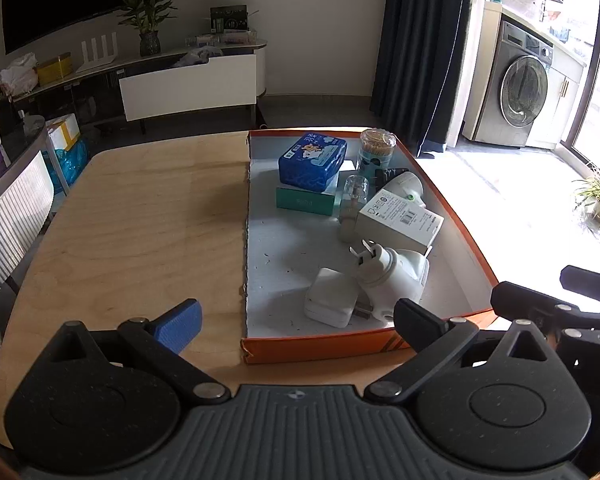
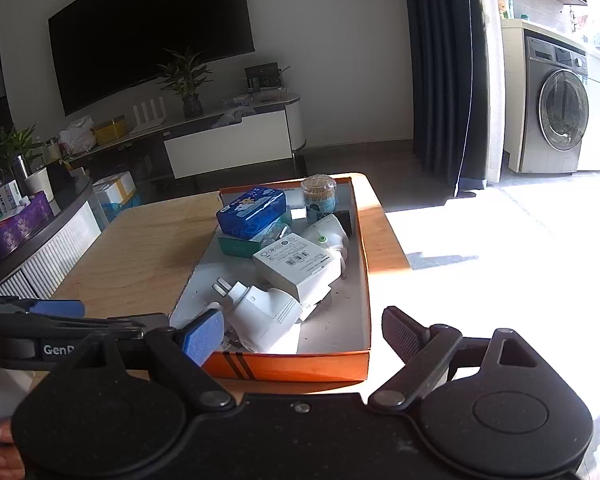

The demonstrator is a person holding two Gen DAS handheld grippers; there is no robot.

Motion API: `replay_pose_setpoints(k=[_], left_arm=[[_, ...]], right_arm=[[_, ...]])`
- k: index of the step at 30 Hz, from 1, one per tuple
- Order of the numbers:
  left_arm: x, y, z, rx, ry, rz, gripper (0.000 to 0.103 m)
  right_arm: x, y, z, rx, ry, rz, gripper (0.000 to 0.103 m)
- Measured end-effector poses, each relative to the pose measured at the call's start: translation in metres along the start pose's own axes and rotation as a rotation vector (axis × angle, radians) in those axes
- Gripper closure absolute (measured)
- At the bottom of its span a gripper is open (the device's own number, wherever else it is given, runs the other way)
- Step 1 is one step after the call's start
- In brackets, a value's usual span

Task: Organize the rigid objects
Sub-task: 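Withdraw both open tools from the tray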

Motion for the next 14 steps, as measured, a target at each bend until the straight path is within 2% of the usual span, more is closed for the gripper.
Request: replay_pose_setpoints(k=[11,14], left_arm=[[0.0038,-0.0055,-0.0016,0.029,0.006,0.020,0.000],[0.0037,-0.0063,-0.0010,0.016,-0.002,0.016,0.000]], right_arm=[[0.0020,-0.0071,-0.0008,0.005,0.003,0.021,0.001],[0.0022,-0.0081,-0.0013,0.007,0.003,0.023,0.001]])
Point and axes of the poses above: each gripper's, at about its wrist camera, not at the fingertips, and y roughly against the way its jaws point, z to its left, x to its underside, the point moved 5 cm from there along -y, roughly the way its jaws point, and after that the axes turned 4 degrees about -x, right-handed, at the moved point
